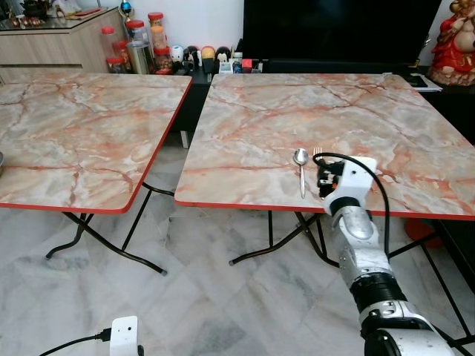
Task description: Setting the table
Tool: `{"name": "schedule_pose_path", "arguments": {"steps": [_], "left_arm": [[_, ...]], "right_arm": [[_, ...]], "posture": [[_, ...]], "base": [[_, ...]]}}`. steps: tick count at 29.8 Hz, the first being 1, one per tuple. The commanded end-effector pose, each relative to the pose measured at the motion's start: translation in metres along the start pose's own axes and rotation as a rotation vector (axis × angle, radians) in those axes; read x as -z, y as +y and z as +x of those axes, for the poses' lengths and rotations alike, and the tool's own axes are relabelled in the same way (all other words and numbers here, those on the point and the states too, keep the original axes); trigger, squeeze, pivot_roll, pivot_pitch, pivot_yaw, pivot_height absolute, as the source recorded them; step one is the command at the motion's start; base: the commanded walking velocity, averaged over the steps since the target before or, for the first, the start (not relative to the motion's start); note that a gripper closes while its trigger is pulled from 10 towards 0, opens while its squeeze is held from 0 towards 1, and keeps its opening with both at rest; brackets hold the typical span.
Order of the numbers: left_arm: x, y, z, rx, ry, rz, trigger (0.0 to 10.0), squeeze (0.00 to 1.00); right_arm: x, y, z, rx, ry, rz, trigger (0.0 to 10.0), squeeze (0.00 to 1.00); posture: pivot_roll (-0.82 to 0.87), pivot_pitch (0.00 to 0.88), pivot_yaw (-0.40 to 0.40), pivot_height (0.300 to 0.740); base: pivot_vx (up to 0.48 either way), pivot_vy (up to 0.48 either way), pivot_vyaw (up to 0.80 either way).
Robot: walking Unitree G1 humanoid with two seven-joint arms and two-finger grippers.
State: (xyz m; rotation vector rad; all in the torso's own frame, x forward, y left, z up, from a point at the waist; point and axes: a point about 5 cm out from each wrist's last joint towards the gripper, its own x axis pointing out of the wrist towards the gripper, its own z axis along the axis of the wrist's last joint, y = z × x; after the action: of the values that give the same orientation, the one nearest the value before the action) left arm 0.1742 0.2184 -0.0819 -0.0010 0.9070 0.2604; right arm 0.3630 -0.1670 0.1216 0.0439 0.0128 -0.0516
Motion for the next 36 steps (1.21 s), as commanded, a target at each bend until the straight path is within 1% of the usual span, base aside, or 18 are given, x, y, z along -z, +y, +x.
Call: {"name": "schedule_pose_path", "arguments": {"steps": [1, 20, 36], "left_arm": [[0.0007, 0.0054, -0.0001, -0.018, 0.004, -0.002, 10.0, 0.0], [-0.0012, 0.005, 0.0005, -0.014, 0.006, 0.001, 10.0, 0.0], [-0.0011, 0.0073, 0.0006, -0.014, 0.008, 0.005, 10.0, 0.0]], "right_arm": [[-0.0073, 0.0048, 0.0031, -0.016, -0.018, 0.001, 10.0, 0.0], [-0.0072, 0.0087, 0.0025, -0.031, -0.014, 0.009, 10.0, 0.0], [-0.004, 0.0128, -0.0005, -0.054, 0.013, -0.019, 10.0, 0.0]], "posture": [[-0.01, 0.003, -0.008, 0.74], [0.0, 0.025, -0.004, 0.74], [-0.01, 0.032, -0.003, 0.74]], "base": [[0.368, 0.0, 0.0], [0.375, 0.0, 0.0], [0.381, 0.0, 0.0]]}}
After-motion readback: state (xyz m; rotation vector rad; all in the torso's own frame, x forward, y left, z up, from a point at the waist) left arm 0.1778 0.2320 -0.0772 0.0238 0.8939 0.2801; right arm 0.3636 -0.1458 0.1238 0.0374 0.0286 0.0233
